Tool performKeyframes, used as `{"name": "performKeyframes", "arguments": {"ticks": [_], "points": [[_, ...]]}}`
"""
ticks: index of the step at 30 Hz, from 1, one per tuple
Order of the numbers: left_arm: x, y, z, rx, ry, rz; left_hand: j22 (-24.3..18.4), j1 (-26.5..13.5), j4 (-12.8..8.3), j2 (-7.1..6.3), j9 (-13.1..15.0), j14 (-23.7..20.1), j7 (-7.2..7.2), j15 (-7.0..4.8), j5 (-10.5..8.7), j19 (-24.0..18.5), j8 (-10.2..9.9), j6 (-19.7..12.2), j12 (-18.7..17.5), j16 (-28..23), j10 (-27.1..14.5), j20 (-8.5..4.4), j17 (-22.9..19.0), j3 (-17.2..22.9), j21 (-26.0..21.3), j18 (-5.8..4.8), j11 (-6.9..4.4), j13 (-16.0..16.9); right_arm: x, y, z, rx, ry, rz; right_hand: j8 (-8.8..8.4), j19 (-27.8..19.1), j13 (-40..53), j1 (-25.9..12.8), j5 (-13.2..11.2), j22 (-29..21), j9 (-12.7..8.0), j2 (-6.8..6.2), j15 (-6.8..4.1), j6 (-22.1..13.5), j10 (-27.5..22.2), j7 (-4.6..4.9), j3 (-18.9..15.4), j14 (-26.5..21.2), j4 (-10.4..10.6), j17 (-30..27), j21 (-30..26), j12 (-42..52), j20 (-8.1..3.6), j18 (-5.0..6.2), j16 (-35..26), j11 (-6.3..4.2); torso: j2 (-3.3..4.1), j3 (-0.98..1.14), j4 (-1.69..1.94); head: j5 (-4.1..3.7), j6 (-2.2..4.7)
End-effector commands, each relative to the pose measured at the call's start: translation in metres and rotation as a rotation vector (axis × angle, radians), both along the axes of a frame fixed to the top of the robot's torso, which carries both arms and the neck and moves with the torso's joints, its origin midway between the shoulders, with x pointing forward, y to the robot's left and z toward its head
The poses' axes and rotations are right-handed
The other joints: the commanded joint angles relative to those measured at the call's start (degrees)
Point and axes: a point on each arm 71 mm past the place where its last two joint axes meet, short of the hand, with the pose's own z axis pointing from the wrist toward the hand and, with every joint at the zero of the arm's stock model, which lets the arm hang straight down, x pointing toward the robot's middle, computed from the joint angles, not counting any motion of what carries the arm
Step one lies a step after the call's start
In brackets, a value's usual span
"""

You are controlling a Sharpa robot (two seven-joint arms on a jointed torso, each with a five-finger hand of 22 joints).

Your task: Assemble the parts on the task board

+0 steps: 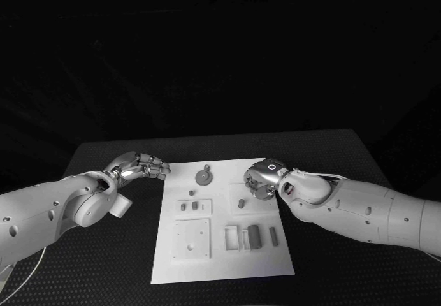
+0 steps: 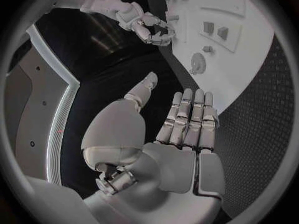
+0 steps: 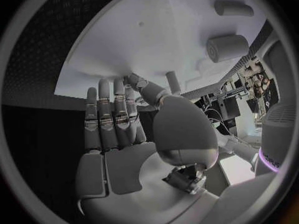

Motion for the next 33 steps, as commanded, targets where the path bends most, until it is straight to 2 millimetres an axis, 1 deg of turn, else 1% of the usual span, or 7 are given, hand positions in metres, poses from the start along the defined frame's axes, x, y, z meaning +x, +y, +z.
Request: {"name": "performKeyframes", "arguments": {"ticks": [1, 6, 10, 13, 22, 33], "points": [[0.000, -0.003, 0.000, -0.004, 0.001, -0.021, -0.1, -0.4, -0.1, -0.11, -0.1, -0.1, 0.77, 0.13, -0.29, -0.1, -0.2, -0.4, 0.0, -0.3, -0.5, 0.17, -0.1, -0.3, 0.2, 0.14, -0.09, -0.1, -0.015, -0.011, -0.038, -0.129, 0.155, -0.028, 0.42, 0.6, 0.1, 0.3, -0.1, 0.1, 0.1, 0.47, -0.08, 0.5, 0.5, 0.08, 0.0, 0.5, -0.2, 0.1, -0.3, 0.2, 0.06, 1.06, 0.3, 0.05, 0.00, -0.01, 0.09, 0.04, -0.03], [0.000, -0.002, 0.000, -0.003, 0.001, -0.019, -0.1, -0.4, -0.1, -0.10, -0.1, -0.1, 0.78, 0.14, -0.29, -0.1, -0.2, -0.4, 0.0, -0.3, -0.5, 0.18, -0.1, -0.3, 0.2, 0.15, -0.09, -0.1, -0.016, -0.012, -0.036, -0.119, 0.146, -0.030, 0.48, 0.8, 0.2, 0.4, -0.1, 0.2, 0.2, 0.40, -0.15, 0.6, 0.7, 0.02, 0.0, 0.7, -0.2, 0.3, -0.3, 0.2, 0.06, 1.15, 0.3, -0.03, 0.01, 0.05, 0.00, 0.22, -0.09], [0.000, -0.002, 0.000, -0.003, 0.007, -0.024, -0.1, -0.5, 0.0, -0.13, -0.1, -0.1, 0.80, 0.15, -0.30, -0.1, -0.2, -0.4, 0.0, -0.3, -0.5, 0.19, -0.1, -0.4, 0.3, 0.16, -0.07, -0.1, -0.012, -0.014, -0.030, -0.111, 0.138, -0.038, 0.49, 0.9, 0.3, 0.4, -0.1, 0.2, 0.3, 0.38, -0.16, 0.6, 0.7, 0.01, 0.0, 0.8, -0.2, 0.3, -0.4, 0.2, 0.06, 1.17, 0.3, -0.05, 0.02, 0.07, -0.04, 0.33, -0.13], [0.000, -0.002, 0.000, -0.003, 0.007, -0.024, -0.2, -0.5, 0.0, -0.18, -0.1, -0.2, 0.92, 0.19, -0.30, -0.1, -0.4, -0.8, 0.0, -0.4, -0.6, 0.24, -0.1, -0.4, 0.3, 0.18, -0.03, -0.2, -0.010, -0.014, -0.026, -0.105, 0.137, -0.043, 0.49, 0.9, 0.3, 0.4, -0.1, 0.2, 0.3, 0.38, -0.17, 0.6, 0.7, 0.01, 0.0, 0.8, -0.2, 0.3, -0.4, 0.2, 0.07, 1.18, 0.3, -0.05, 0.01, 0.03, -0.02, 0.25, -0.11], [0.001, 0.000, -0.001, -0.006, 0.020, -0.031, -0.3, -0.7, 0.0, -0.08, -0.1, -0.2, 1.03, 0.23, -0.29, -0.1, -0.5, -1.0, 0.0, -0.5, -0.7, 0.28, -0.1, -0.4, 0.3, 0.21, 0.02, -0.3, -0.006, -0.014, -0.019, -0.071, 0.147, -0.052, 0.48, 1.0, 0.3, 0.3, -0.1, 0.2, 0.3, 0.41, -0.17, 0.6, 0.7, 0.02, 0.0, 0.8, -0.2, 0.4, -0.4, 0.2, 0.08, 1.19, 0.3, -0.06, 0.03, 0.08, -0.02, 0.28, -0.11], [0.001, 0.003, -0.002, -0.008, 0.028, -0.027, -0.4, -0.8, 0.1, -0.02, -0.2, -0.3, 1.08, 0.25, -0.29, -0.2, -0.5, -1.1, 0.0, -0.6, -0.8, 0.30, -0.1, -0.4, 0.3, 0.23, 0.05, -0.4, -0.001, -0.014, -0.009, -0.034, 0.140, -0.056, 0.44, 1.0, 0.3, 0.3, -0.1, 0.2, 0.4, 0.49, -0.15, 0.5, 0.7, 0.04, 0.0, 0.8, -0.2, 0.4, -0.5, 0.2, 0.10, 1.22, 0.2, -0.05, 0.02, 0.04, -0.07, 0.29, -0.12]]}}
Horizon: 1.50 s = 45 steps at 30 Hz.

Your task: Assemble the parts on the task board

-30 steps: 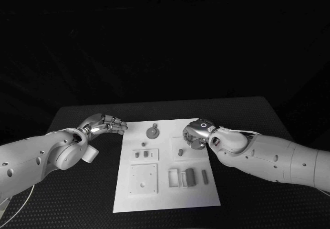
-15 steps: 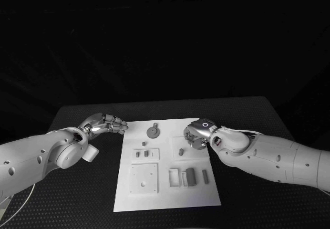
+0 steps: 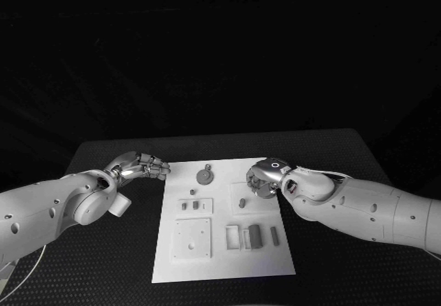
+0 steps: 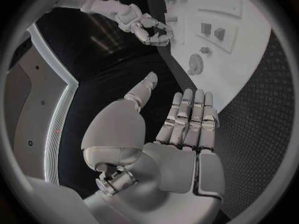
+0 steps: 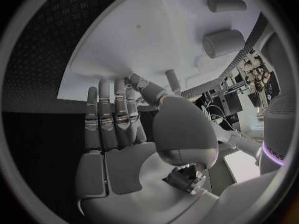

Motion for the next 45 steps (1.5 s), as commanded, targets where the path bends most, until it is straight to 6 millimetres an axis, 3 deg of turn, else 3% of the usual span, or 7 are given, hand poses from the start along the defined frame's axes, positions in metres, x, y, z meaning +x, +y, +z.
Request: {"name": "performKeyframes", "arguments": {"ticks": [1, 45], "points": [[0.000, -0.001, 0.000, -0.013, 0.009, -0.017, -0.1, -0.8, 0.1, -0.02, -0.1, -0.3, 1.39, 0.25, -0.29, -0.2, -0.3, -0.4, 0.0, -0.3, -0.3, 0.30, -0.1, -0.4, 0.3, 0.23, -0.04, -0.1, -0.003, -0.010, -0.014, -0.057, 0.098, -0.025, 0.18, 0.3, 0.0, 0.3, -0.1, 0.1, 0.1, 0.51, 0.03, 0.3, 0.3, 0.07, 0.0, 0.3, -0.2, 0.1, -0.3, 0.2, 0.00, 0.33, 0.2, -0.04, -0.01, -0.02, -0.04, -0.03, 0.01], [0.000, 0.001, 0.000, -0.014, 0.011, -0.012, -0.3, -1.0, 0.0, -0.01, -0.1, -0.4, 1.56, 0.32, -0.29, -0.2, -0.4, -0.9, 0.0, -0.5, -0.7, 0.38, -0.1, -0.5, 0.3, 0.32, 0.09, -0.3, 0.006, -0.002, 0.014, 0.024, 0.046, -0.011, 0.15, 0.5, 0.1, 0.4, -0.1, 0.1, 0.3, 0.57, 0.08, 0.3, 0.3, 0.08, 0.0, 0.4, -0.2, 0.3, -0.6, 0.1, 0.03, 0.40, 0.0, -0.04, -0.03, 0.00, -0.05, -0.18, 0.26]]}}
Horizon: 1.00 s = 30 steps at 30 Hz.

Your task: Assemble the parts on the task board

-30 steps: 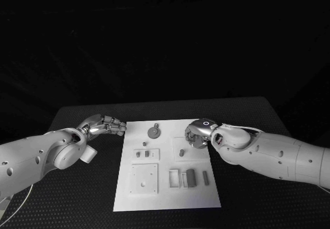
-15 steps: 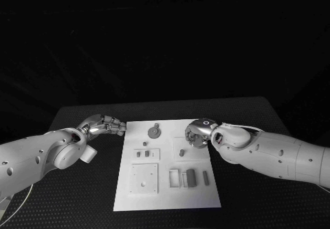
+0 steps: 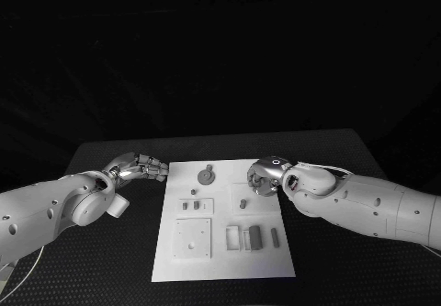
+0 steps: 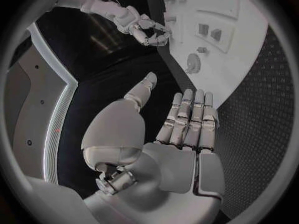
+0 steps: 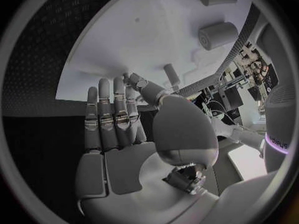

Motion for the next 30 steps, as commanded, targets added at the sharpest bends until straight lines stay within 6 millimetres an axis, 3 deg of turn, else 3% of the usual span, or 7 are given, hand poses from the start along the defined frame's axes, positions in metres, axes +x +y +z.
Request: {"name": "performKeyframes", "arguments": {"ticks": [1, 25, 30], "points": [[-0.0002, -0.0021, 0.0006, -0.013, 0.003, -0.014, -0.1, -0.6, 0.0, -0.01, -0.1, -0.2, 1.56, 0.12, -0.29, -0.2, -0.2, -0.5, 0.0, -0.3, -0.5, 0.38, -0.1, -0.2, 0.3, 0.33, -0.11, -0.1, 0.0014, 0.0001, 0.0028, 0.002, -0.004, 0.000, 0.13, 0.5, 0.1, 0.1, -0.1, 0.1, 0.0, 0.34, 0.08, 0.3, 0.4, 0.01, 0.1, 0.4, -0.2, 0.1, -0.3, 0.1, 0.03, 0.40, 0.0, -0.05, -0.01, -0.04, 0.01, -0.06, 0.14], [-0.0002, 0.0003, -0.0009, -0.010, 0.019, -0.018, -0.2, -0.8, 0.1, 0.11, -0.1, -0.3, 1.57, 0.16, -0.29, -0.2, -0.1, -0.5, 0.0, -0.4, -0.5, 0.42, -0.1, -0.3, 0.3, 0.35, -0.09, -0.2, 0.0037, -0.0045, 0.0081, 0.020, 0.039, -0.017, 0.10, 0.6, 0.2, 0.1, -0.1, 0.1, 0.1, 0.39, 0.10, 0.2, 0.3, 0.03, 0.0, 0.4, -0.2, 0.2, -0.5, 0.0, 0.07, 0.42, -0.1, -0.04, -0.01, -0.07, 0.10, -0.21, 0.17], [-0.0001, 0.0001, -0.0009, -0.009, 0.020, -0.018, -0.2, -0.8, 0.0, 0.09, -0.1, -0.3, 1.57, 0.17, -0.29, -0.3, -0.1, -0.5, 0.0, -0.4, -0.6, 0.43, -0.1, -0.3, 0.3, 0.36, -0.08, -0.2, 0.0046, -0.0060, 0.0086, 0.036, 0.044, -0.023, -0.58, -0.1, 0.0, -1.0, -0.1, 0.2, 0.3, -0.12, 0.75, -1.2, -0.9, 0.60, -0.4, -0.5, 0.0, 0.3, -1.5, -0.9, 0.33, 0.19, -1.1, 0.68, 0.00, -0.08, -0.03, -0.18, 0.08]]}}
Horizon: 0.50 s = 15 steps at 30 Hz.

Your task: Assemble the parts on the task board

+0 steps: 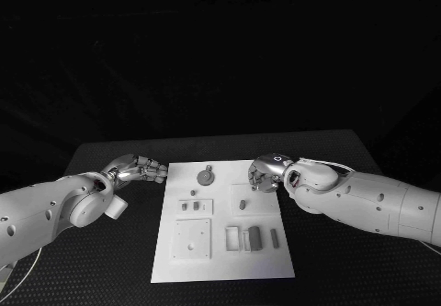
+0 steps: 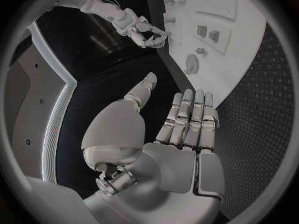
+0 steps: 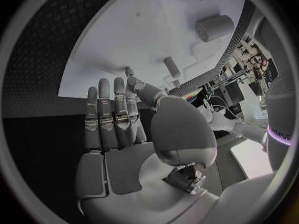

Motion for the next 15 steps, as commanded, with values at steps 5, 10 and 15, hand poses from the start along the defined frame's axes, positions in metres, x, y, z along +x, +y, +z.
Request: {"name": "performKeyframes", "arguments": {"ticks": [5, 10, 15], "points": [[-0.0003, -0.0020, 0.0005, -0.012, 0.004, -0.013, -0.1, -0.5, 0.0, -0.15, -0.1, -0.3, 1.58, 0.17, -0.29, -0.1, -0.1, -0.5, 0.0, -0.2, -0.4, 0.23, -0.1, -0.3, 0.3, 0.35, 0.13, -0.1, -0.0003, -0.0005, -0.0020, -0.003, 0.040, 0.007, -4.07, -3.1, -0.9, -3.0, 0.0, 0.5, -1.2, -4.20, 2.18, -7.0, -3.9, 2.56, -0.9, -3.1, 0.6, -0.2, -2.7, -2.5, 0.59, -0.70, -2.8, 2.11, 0.03, 0.01, -0.10, -0.01, -0.11], [-0.0002, -0.0020, 0.0006, -0.014, 0.003, -0.015, -0.1, -0.5, 0.0, -0.12, -0.1, -0.3, 1.58, 0.17, -0.29, -0.1, -0.1, -0.5, 0.0, -0.2, -0.4, 0.23, 0.0, -0.3, 0.3, 0.36, 0.13, -0.1, -0.0012, 0.0027, -0.0032, -0.026, 0.045, 0.018, -5.89, -5.8, -2.1, -4.1, -0.1, 1.8, -2.5, -6.66, 3.48, -10.5, -8.0, 1.37, -0.7, -5.8, 2.0, -0.2, -4.5, -3.8, 0.79, -1.66, -4.5, 3.89, 0.01, 0.01, -0.02, -0.04, -0.19], [-0.0001, -0.0019, 0.0005, -0.015, 0.002, -0.016, -0.2, -0.5, 0.0, -0.03, 0.0, -0.3, 1.53, 0.17, -0.29, -0.1, 0.0, -0.4, 0.1, -0.2, -0.3, 0.23, 0.0, -0.3, 0.3, 0.38, 0.10, -0.1, -0.0023, 0.0063, -0.0049, -0.047, 0.039, 0.033, -5.85, -8.6, -4.1, -3.9, -0.1, 3.7, -3.0, -7.88, 4.75, -10.9, -12.0, 1.84, -0.2, -8.5, 3.5, -0.4, -6.0, -3.7, 0.93, -2.73, -6.2, 5.27, 0.02, 0.02, 0.03, -0.09, -0.23]]}}
